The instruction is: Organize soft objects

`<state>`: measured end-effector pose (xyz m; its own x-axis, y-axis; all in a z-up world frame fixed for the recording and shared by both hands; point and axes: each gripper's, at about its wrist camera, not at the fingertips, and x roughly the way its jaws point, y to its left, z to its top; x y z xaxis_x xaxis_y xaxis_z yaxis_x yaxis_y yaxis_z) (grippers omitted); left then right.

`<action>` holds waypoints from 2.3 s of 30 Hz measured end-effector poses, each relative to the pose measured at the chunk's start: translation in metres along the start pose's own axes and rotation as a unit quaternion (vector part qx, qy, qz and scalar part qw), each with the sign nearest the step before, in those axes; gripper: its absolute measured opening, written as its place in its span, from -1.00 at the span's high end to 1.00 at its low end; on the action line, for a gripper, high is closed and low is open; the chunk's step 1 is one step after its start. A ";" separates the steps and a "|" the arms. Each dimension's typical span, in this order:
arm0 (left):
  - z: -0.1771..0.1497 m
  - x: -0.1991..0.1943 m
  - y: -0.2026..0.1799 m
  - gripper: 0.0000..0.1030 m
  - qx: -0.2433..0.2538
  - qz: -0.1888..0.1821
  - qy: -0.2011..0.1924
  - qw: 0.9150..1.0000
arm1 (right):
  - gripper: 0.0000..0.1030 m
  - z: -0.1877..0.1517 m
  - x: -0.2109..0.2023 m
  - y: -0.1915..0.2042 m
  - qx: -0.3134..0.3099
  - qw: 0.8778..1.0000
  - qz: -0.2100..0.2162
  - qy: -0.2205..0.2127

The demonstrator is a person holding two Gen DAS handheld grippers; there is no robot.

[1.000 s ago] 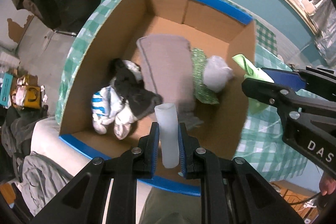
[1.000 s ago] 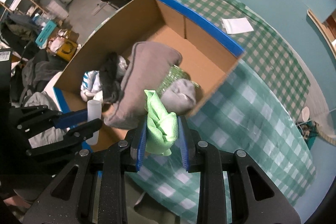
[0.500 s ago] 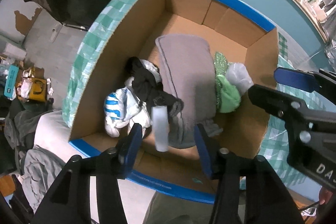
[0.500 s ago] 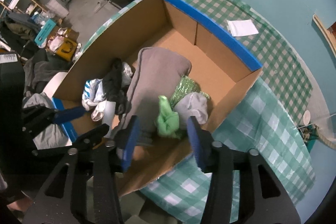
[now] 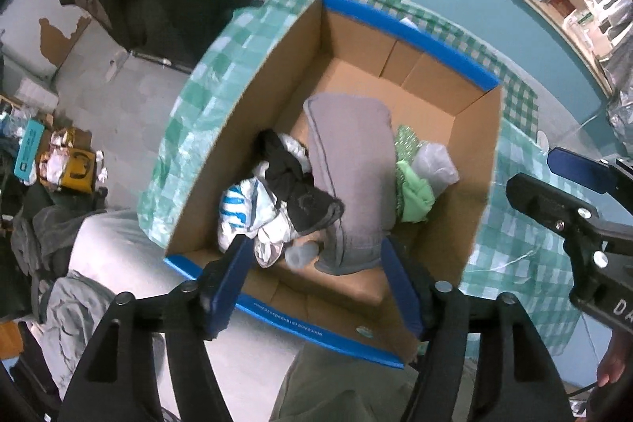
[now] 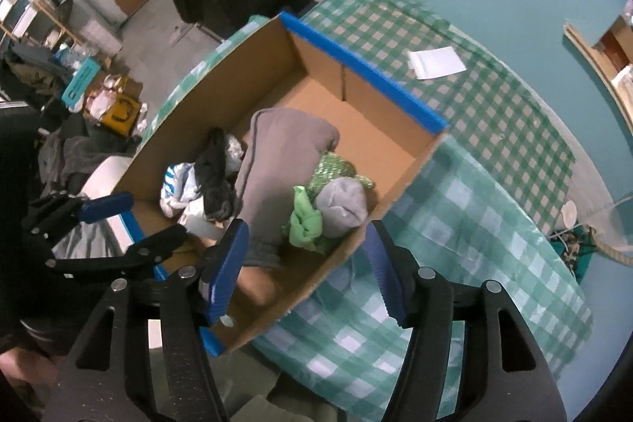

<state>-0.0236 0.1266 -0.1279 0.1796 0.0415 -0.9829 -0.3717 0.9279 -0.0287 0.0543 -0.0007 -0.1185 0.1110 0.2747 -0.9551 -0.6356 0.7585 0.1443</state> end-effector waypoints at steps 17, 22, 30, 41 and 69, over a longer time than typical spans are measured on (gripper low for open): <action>0.017 -0.104 -0.035 -0.72 0.054 -0.027 -0.114 0.992 | -0.26 -0.016 -0.097 -0.033 0.077 0.993 -0.029 -0.089; 0.018 -0.126 -0.045 -0.78 0.063 -0.034 -0.137 0.988 | -0.27 -0.022 -0.124 -0.034 0.075 0.989 -0.052 -0.117; 0.013 -0.153 -0.059 -0.91 0.086 -0.002 -0.177 0.980 | -0.27 -0.037 -0.160 -0.049 0.106 0.976 -0.092 -0.167; 0.009 -0.167 -0.074 -0.97 0.097 -0.024 -0.193 0.976 | -0.27 -0.053 -0.178 -0.066 0.131 0.968 -0.111 -0.181; 0.003 -0.165 -0.097 -0.97 0.094 -0.019 -0.177 0.980 | -0.27 -0.067 -0.178 -0.076 0.132 0.971 -0.098 -0.173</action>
<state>-0.0144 0.0310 0.0375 0.5063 0.1001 -0.8565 -0.1908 0.9816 0.0020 0.0315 -0.1469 0.0232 0.4894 0.2583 -0.8329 -0.3641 0.9284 0.0740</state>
